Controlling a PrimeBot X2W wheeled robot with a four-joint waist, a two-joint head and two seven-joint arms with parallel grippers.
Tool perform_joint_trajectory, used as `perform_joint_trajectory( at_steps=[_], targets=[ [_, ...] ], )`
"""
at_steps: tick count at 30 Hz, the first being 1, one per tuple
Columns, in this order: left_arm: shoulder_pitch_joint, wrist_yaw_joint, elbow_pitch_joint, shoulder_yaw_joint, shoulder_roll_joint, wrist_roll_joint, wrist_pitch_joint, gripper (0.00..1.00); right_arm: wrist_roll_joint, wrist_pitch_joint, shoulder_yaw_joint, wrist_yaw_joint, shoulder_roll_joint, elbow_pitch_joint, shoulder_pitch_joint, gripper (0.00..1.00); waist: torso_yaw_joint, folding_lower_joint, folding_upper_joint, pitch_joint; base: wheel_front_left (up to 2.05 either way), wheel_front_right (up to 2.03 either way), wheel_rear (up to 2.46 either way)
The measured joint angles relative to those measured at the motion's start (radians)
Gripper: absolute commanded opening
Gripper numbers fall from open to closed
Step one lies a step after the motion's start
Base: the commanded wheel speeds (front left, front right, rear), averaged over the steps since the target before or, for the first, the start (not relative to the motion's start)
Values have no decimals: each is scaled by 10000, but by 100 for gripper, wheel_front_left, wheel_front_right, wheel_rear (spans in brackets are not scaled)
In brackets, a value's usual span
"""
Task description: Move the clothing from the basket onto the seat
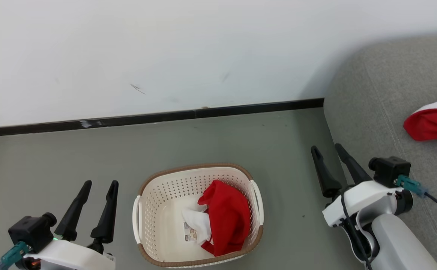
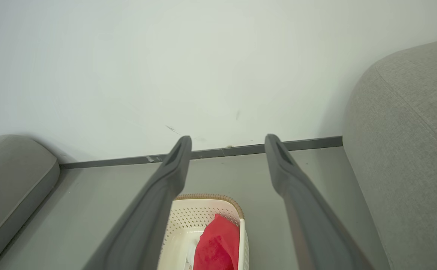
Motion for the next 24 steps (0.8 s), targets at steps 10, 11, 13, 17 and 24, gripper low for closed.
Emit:
perform_joint_trajectory(
  at_steps=[10,11,13,17,24],
  targets=[
    [105,-176,410,-234,-259,169,0,100,-366,0,-523,0,38,-458,1168,100,502,0,0,-601,0,0,0],
    [105,-182,454,-261,-278,184,0,100,-376,0,-583,0,38,-495,1274,100,536,0,0,-660,0,0,0],
    [105,-190,556,-303,-297,244,0,100,-382,0,-677,0,38,-577,1454,100,595,-1,0,-777,0,0,0],
    [115,-274,708,-343,-328,251,0,100,-445,0,-754,0,58,-752,1786,100,661,0,0,-1005,0,0,0],
    [311,-274,794,-311,-366,326,0,100,-454,0,-740,0,100,-1024,2189,100,555,0,0,-1248,0,0,0]
  ],
)
